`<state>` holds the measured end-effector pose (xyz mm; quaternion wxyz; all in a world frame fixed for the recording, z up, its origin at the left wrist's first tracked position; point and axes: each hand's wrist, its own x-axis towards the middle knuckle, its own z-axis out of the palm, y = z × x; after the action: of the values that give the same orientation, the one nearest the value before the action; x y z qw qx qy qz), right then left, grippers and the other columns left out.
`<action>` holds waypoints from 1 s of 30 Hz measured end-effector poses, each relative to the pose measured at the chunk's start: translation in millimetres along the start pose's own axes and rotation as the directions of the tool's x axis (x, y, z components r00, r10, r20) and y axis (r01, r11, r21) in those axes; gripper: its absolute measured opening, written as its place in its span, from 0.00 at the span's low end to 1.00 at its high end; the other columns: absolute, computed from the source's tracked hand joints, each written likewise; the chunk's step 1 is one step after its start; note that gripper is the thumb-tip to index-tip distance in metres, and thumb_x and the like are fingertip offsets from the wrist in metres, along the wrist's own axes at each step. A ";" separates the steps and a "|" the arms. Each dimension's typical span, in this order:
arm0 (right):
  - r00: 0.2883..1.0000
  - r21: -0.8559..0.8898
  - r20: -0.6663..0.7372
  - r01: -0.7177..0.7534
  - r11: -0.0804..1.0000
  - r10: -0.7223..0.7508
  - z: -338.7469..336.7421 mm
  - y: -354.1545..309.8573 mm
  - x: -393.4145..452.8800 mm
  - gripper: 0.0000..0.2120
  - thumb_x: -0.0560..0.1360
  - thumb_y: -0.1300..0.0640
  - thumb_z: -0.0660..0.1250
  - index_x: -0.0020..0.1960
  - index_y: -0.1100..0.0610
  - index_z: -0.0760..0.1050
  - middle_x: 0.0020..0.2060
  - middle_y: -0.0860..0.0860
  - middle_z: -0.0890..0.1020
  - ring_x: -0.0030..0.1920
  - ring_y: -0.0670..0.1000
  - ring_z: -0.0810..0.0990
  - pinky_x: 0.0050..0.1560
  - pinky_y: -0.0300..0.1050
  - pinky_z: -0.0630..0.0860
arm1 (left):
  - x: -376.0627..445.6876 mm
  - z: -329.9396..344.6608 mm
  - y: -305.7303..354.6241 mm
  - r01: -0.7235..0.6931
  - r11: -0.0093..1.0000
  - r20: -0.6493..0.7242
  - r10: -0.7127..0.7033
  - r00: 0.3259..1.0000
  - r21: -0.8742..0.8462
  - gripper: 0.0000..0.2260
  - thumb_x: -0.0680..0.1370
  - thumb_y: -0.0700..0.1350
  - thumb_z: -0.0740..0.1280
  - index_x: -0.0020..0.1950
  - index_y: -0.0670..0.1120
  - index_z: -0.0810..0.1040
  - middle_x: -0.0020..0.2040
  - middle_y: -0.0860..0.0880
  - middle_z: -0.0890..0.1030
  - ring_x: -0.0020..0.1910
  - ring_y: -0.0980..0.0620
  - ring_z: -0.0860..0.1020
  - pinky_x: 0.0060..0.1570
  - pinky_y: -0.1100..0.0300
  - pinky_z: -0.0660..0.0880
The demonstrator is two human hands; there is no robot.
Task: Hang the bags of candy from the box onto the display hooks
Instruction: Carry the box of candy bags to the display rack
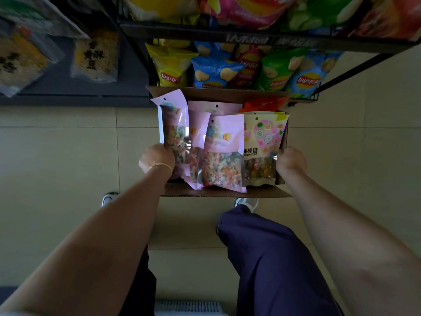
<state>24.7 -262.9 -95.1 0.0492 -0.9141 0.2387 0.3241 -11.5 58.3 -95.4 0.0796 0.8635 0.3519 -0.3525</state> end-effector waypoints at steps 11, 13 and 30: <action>0.993 -0.204 0.070 0.106 0.973 -0.093 -24.2 10.2 -53.3 0.19 0.85 0.50 0.53 0.51 0.60 0.79 0.45 0.57 0.80 0.46 0.59 0.79 0.40 0.45 0.70 | -20.5 -23.0 -52.4 -0.133 0.987 -0.032 0.136 0.990 0.090 0.15 0.83 0.47 0.57 0.59 0.43 0.81 0.58 0.40 0.82 0.57 0.38 0.80 0.52 0.51 0.75; 0.991 -0.217 0.079 0.118 0.969 -0.103 -40.1 3.4 -72.4 0.19 0.85 0.51 0.53 0.49 0.61 0.78 0.38 0.54 0.76 0.42 0.56 0.75 0.37 0.44 0.68 | -32.7 -38.4 -64.5 -0.132 0.987 -0.022 0.134 0.991 0.095 0.15 0.83 0.47 0.58 0.59 0.43 0.81 0.58 0.40 0.82 0.58 0.38 0.80 0.51 0.51 0.74; 0.975 -0.120 -0.056 0.208 0.971 -0.215 -248.2 -126.7 -418.2 0.21 0.84 0.47 0.53 0.37 0.55 0.71 0.37 0.54 0.77 0.37 0.53 0.74 0.34 0.46 0.67 | -181.9 -336.3 -320.4 -0.235 0.971 -0.149 0.228 0.962 -0.031 0.14 0.81 0.47 0.58 0.58 0.44 0.81 0.58 0.40 0.81 0.56 0.38 0.80 0.50 0.53 0.75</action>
<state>-57.5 -42.8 349.2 0.0236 -0.9462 0.1227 0.2986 -129.9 324.7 309.4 0.1154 0.9197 0.2617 -0.2689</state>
